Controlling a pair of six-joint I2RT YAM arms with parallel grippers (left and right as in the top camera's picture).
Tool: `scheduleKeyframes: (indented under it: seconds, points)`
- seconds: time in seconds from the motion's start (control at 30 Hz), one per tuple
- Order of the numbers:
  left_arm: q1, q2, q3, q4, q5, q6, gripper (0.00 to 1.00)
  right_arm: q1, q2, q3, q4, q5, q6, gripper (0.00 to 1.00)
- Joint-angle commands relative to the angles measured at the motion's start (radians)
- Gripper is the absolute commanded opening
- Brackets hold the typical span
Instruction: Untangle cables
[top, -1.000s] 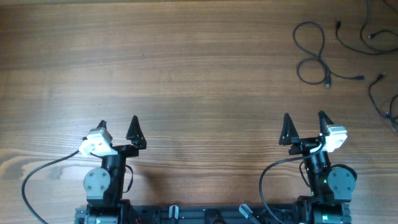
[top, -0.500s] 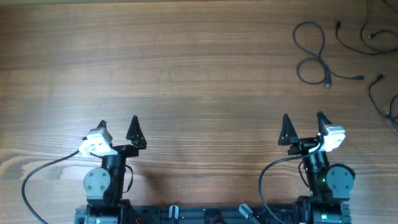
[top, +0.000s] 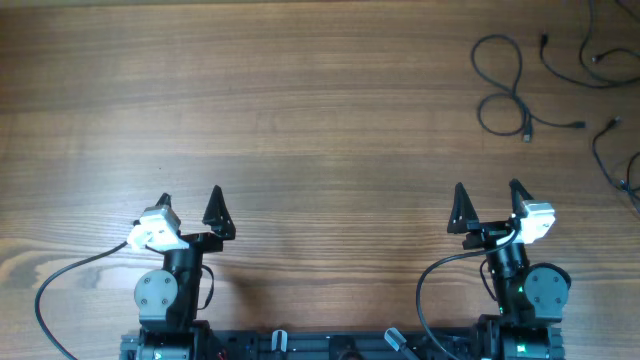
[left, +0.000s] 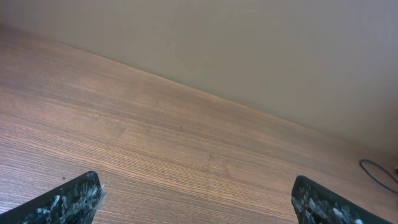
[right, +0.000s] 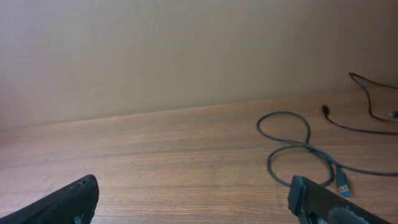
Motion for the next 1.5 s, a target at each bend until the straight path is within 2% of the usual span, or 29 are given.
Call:
scheduleKeyframes:
  seconds: [0.0,0.1,1.03,1.23,1.47]
  points:
    - [-0.005,0.0,-0.006,0.004,-0.013,0.016,1.0,0.004,0.002,-0.003,-0.003,0.043,-0.025,1.0]
    - [-0.005,0.0,-0.006,0.004,-0.013,0.016,1.0,0.004,0.003,-0.003,-0.006,0.08,-0.071,0.99]
    - [-0.004,0.0,-0.006,0.006,-0.019,0.021,1.0,0.004,0.003,-0.003,-0.01,0.114,-0.079,1.0]
    - [-0.004,0.0,-0.006,-0.001,0.042,0.247,1.0,0.004,0.003,-0.003,-0.01,0.114,-0.079,1.0]
    - [-0.004,0.0,-0.006,-0.001,0.058,0.27,1.0,0.004,0.003,-0.003,-0.01,0.114,-0.079,1.0]
